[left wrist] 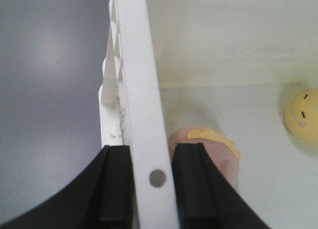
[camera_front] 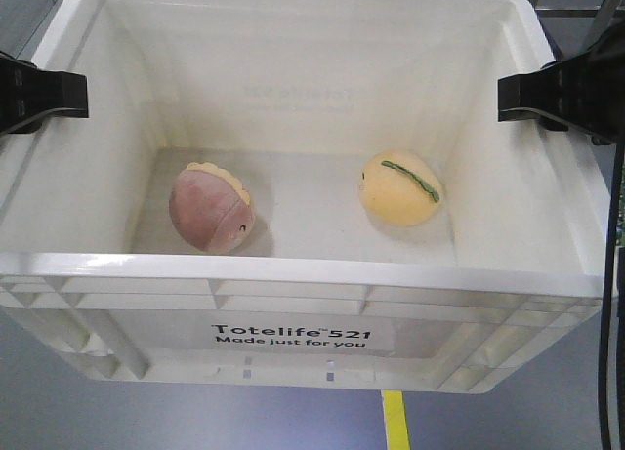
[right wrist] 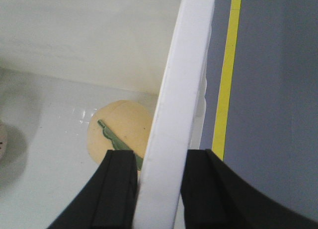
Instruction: Place moving items into box and shelve
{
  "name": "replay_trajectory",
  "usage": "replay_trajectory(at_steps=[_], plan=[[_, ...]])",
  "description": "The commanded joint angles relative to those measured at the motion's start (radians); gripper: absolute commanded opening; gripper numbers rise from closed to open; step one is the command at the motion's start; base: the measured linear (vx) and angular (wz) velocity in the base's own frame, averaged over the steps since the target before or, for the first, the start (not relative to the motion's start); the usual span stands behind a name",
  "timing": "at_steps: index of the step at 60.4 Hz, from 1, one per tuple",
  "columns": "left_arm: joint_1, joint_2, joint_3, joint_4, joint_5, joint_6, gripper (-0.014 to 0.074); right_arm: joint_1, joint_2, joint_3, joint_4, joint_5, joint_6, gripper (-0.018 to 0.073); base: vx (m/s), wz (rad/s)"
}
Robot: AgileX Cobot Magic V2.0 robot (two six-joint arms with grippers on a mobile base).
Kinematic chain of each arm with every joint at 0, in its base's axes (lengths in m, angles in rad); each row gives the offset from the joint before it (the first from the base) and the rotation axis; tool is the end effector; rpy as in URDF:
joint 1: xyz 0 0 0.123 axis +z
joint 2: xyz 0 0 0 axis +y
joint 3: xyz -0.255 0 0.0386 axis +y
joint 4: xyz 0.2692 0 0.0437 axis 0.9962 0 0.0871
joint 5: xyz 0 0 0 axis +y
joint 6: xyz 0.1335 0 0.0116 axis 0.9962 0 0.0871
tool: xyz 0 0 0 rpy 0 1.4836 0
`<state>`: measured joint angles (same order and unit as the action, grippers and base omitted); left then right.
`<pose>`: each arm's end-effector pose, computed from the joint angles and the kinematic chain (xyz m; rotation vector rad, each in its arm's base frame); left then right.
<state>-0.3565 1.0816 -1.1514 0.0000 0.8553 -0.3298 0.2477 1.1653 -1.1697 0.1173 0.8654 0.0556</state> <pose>0.2646 -0.0985 0.3424 0.0306 2.2949 -0.3600 0.2875 0.0850 0.3244 -0.1808 2.3490 0.2912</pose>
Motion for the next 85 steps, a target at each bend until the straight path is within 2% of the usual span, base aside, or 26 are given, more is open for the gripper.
replay_trajectory(at_steps=[1,39,85], plan=[[-0.002,-0.034,-0.042,0.009,-0.151,-0.002,-0.0006,-0.007,-0.032,-0.04,-0.037,-0.114,-0.019,-0.0005,0.44,-0.06],[-0.002,-0.034,-0.042,0.009,-0.151,-0.002,-0.0006,-0.007,-0.032,-0.04,-0.037,-0.113,-0.019,-0.0005,0.41,-0.22],[-0.002,-0.034,-0.042,0.009,-0.151,-0.002,-0.0006,-0.007,-0.032,-0.04,-0.037,-0.113,-0.019,-0.0005,0.41,-0.42]])
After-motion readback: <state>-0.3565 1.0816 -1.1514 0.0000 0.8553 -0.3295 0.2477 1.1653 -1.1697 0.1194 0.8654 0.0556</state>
